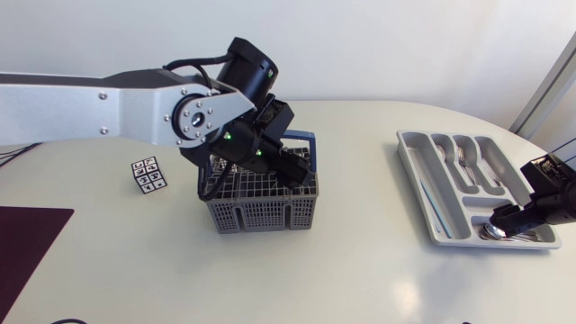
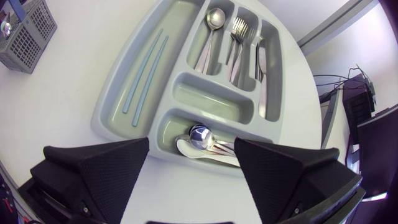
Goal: Transfer all utensils from the basket to the drawer tray.
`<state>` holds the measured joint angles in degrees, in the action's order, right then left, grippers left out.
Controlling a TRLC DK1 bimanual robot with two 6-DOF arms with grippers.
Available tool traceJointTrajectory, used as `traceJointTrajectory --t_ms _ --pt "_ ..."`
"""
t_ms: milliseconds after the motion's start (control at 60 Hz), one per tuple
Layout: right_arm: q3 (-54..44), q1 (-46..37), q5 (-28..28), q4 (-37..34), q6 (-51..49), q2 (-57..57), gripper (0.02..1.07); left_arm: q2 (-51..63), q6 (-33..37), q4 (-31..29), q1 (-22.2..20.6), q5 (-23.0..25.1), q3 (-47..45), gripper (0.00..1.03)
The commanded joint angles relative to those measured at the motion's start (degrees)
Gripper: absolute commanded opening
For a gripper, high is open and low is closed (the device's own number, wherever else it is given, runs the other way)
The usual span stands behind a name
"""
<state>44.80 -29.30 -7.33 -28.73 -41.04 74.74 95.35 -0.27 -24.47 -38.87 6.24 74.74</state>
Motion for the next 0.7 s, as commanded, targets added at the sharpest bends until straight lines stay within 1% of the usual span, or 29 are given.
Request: traceJointTrajectory --t_ms 0,83,167,367,417,483,533,617,683 --pt "0.1 1.2 -0.5 -1.1 2.3 -1.4 1.01 1.9 -1.8 0.2 -0.6 -0.3 1.7 0.57" --pt "-0.1 1.9 -0.7 -1.1 2.8 -1.8 1.01 2.3 -1.9 0.5 -0.9 -0.3 2.0 0.56" --pt "-0.2 2.5 -0.7 -1.1 3.3 -1.9 1.01 2.6 -1.9 0.8 -0.9 -0.3 2.3 0.51" --pt "-0.7 3.0 -0.8 -0.6 3.6 -2.1 1.01 2.8 -1.9 1.1 -0.9 -0.4 2.3 0.51" --pt "-0.7 3.0 -1.2 -0.6 3.5 -2.1 1.01 2.9 -1.8 1.1 -0.9 -1.8 2.3 0.51" --pt "-0.8 3.0 -1.3 -0.6 3.5 -2.3 1.01 2.8 -1.8 1.1 -0.8 -2.4 2.2 0.51" --pt "-0.9 3.1 -1.4 -0.5 3.4 -2.4 1.01 2.6 -1.8 1.1 -0.8 -4.2 2.1 0.5" --pt "-1.1 3.3 -1.5 -0.4 3.4 -2.8 1.01 2.6 -1.9 1.1 -0.9 -5.8 2.1 0.47" --pt "-1.3 3.5 -1.5 -0.4 3.4 -3.0 1.01 2.6 -1.8 1.4 -1.2 -8.0 2.2 0.47"
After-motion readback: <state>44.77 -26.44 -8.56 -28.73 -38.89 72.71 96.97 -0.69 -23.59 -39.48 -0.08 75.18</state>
